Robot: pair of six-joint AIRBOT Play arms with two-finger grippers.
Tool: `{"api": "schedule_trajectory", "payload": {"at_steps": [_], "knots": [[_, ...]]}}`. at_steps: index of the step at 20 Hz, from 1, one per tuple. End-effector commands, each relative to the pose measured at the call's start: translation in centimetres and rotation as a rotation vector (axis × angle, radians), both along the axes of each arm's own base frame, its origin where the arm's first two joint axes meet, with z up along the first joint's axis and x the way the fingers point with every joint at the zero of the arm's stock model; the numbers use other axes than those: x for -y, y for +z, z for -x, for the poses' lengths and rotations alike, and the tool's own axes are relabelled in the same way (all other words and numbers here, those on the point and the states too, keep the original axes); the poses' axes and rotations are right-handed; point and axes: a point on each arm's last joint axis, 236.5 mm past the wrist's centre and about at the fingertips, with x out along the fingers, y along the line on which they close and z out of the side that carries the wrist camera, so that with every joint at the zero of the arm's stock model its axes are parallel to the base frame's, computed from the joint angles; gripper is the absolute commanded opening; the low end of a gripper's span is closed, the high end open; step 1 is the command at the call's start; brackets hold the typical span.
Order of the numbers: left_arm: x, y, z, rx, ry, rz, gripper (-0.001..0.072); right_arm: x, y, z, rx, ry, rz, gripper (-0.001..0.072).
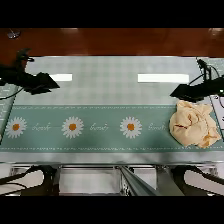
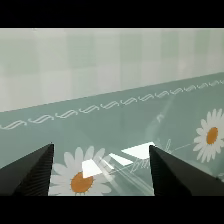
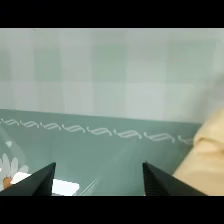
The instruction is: Fold the shirts.
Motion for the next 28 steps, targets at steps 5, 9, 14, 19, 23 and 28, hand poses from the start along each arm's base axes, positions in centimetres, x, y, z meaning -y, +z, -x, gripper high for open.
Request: {"api": "schedule_trajectory", "payload": {"at_steps": [5, 9, 14, 19, 23, 28], "knots": [[-1.1, 9.5, 4.4, 0.263, 0.115, -0.122, 0.0704, 9.1, 8.7, 5.4, 0.123, -0.309, 0.299, 0.0637], [0.4, 4.4, 10.4, 0.166, 0.156, -0.091, 0.0703, 12.3, 8.1, 11.4, 0.076, -0.519, 0.465, 0.0637], [1.4, -3.5, 14.1, 0.012, 0.117, -0.074, 0.0703, 16.6, 0.0, 16.7, -0.108, -0.557, 0.691, 0.0637], [0.5, -5.4, 12.4, -0.026, 0.242, -0.052, 0.0703, 15.9, -5.5, 14.5, -0.181, -0.503, 0.615, 0.0633], [0.5, -6.2, 12.4, -0.057, 0.251, -0.047, 0.0703, 13.7, -9.0, 13.5, -0.240, -0.475, 0.492, 0.0611], [0.7, -6.0, 12.1, -0.033, 0.226, -0.040, 0.0702, 11.2, -9.3, 11.1, -0.187, -0.339, 0.387, 0.0021]]}}
